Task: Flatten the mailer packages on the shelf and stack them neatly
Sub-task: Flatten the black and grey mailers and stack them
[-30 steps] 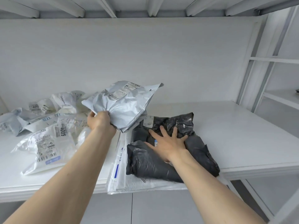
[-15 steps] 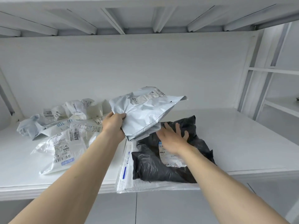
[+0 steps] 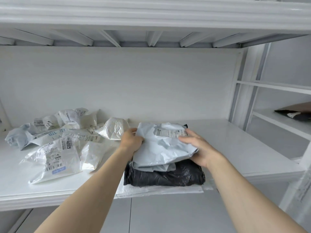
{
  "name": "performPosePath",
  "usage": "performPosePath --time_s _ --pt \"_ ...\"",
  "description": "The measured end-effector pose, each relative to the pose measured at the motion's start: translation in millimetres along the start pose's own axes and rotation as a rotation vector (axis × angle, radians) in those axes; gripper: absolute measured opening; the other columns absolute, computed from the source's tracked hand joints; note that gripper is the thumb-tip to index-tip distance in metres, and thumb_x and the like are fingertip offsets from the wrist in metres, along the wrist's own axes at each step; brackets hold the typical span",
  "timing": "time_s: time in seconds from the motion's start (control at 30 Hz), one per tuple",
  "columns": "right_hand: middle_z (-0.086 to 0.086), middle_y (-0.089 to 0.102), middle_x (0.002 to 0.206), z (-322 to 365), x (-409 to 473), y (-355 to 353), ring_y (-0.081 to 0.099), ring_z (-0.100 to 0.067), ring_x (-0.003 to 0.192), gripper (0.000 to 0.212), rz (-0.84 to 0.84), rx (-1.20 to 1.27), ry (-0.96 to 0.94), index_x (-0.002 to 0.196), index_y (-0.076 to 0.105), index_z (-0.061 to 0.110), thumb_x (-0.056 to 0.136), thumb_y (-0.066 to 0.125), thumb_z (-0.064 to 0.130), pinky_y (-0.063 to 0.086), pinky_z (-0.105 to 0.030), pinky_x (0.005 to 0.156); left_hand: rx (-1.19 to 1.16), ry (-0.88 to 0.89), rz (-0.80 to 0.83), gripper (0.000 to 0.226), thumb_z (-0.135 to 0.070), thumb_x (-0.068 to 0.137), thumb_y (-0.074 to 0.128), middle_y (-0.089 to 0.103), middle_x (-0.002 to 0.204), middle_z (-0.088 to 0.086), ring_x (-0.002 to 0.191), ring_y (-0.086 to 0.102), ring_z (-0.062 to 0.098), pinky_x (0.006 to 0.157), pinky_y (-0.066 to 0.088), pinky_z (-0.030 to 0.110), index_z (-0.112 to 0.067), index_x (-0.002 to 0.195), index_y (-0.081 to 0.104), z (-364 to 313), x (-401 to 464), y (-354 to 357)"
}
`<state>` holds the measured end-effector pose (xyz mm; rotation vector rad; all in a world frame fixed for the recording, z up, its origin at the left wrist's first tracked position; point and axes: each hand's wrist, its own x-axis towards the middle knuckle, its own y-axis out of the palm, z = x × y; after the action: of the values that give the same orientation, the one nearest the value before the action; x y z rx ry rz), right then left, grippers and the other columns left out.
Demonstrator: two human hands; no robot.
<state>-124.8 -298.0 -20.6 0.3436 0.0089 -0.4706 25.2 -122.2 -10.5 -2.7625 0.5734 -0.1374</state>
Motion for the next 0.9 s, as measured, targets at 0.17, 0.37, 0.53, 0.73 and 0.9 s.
performPosePath --time_s 0.17,0.37,0.53,0.73,0.9 --pt "-0.005 0.065 0.12 -14.0 6.4 -5.1 0.068 -0.019 0.099 0.069 -0.213 -0.438 -0.064 0.143 0.043 0.017 0.083 0.067 -0.006 0.056 -0.032 0.079 0.176 0.053 0.149 0.043 -0.025 0.093 0.054 0.057 0.118 -0.001 0.105 0.056 0.022 0.087 0.045 0.031 -0.013 0.134 0.05 12.4 -10.9 13.7" --pt "-0.004 0.052 0.14 -2.9 5.3 -2.1 0.055 -0.018 0.118 0.067 -0.19 -1.061 -0.13 0.142 0.048 0.015 0.081 0.075 0.013 0.041 -0.022 0.095 0.477 0.068 0.208 0.073 -0.048 0.074 0.05 0.043 0.145 0.01 0.127 0.047 0.03 0.104 0.041 0.04 -0.015 0.14 0.044 37.4 9.0 19.5" --pt "-0.003 0.043 0.15 24.2 13.3 13.1 0.043 -0.022 0.135 0.058 -0.169 -1.173 -0.129 0.144 0.046 0.017 0.089 0.065 0.027 0.036 -0.032 0.107 0.617 0.175 0.079 0.055 -0.045 0.093 0.042 0.017 0.16 0.006 0.15 0.003 0.026 0.118 0.011 0.05 -0.028 0.146 0.04 2.1 -3.6 17.3" --pt "-0.002 0.025 0.159 24.4 35.3 51.4 0.018 -0.03 0.146 0.051 -0.255 -1.483 -0.188 0.149 0.035 0.027 0.1 0.032 0.04 0.02 -0.051 0.116 0.611 0.284 0.058 0.049 -0.034 0.101 0.022 0.006 0.164 0.001 0.15 -0.01 0.024 0.119 0.003 0.048 -0.028 0.147 0.038 -19.5 9.5 53.6" --pt "0.003 0.0 0.164 -9.0 48.8 49.0 -0.011 -0.037 0.148 0.052 -0.246 -1.677 -0.059 0.152 0.015 0.044 0.099 0.016 0.049 -0.004 -0.067 0.111 0.705 0.235 0.106 0.051 -0.04 0.101 0.015 0.004 0.164 -0.002 0.15 -0.009 0.025 0.118 -0.003 0.056 -0.037 0.151 0.023 13.9 19.1 70.7"
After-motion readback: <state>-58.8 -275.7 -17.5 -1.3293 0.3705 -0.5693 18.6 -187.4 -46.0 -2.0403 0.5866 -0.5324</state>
